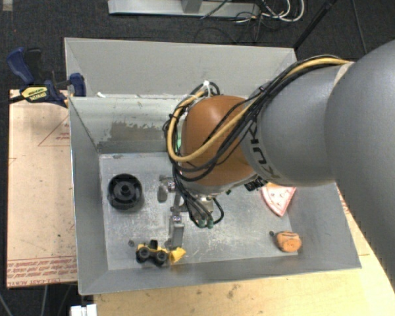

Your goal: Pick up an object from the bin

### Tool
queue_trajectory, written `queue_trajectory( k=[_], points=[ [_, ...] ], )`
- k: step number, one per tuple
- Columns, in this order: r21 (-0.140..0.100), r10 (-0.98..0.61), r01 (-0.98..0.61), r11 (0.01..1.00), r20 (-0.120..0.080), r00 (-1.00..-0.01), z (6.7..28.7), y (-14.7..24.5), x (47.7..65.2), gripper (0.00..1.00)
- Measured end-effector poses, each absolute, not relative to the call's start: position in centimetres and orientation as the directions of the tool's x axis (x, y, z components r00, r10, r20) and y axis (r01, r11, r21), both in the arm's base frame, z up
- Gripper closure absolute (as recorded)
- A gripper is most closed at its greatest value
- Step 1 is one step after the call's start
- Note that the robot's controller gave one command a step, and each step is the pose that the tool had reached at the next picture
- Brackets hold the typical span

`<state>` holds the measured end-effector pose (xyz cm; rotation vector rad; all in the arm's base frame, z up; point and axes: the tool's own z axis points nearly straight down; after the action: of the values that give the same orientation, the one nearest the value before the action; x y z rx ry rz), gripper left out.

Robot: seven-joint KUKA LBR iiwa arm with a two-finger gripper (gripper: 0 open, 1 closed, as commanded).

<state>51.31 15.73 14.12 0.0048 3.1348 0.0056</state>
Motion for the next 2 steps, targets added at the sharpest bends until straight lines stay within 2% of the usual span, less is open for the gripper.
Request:
queue_trajectory(
  k=[1,2],
  points=[
    [0.000,-0.118,-0.118,0.993,0.002,-0.993,10.6,15.0,50.5,0.00],
    [0.002,-0.126,-0.126,0.992,0.001,-0.992,8.1,14.9,49.3,0.00]
  ],
)
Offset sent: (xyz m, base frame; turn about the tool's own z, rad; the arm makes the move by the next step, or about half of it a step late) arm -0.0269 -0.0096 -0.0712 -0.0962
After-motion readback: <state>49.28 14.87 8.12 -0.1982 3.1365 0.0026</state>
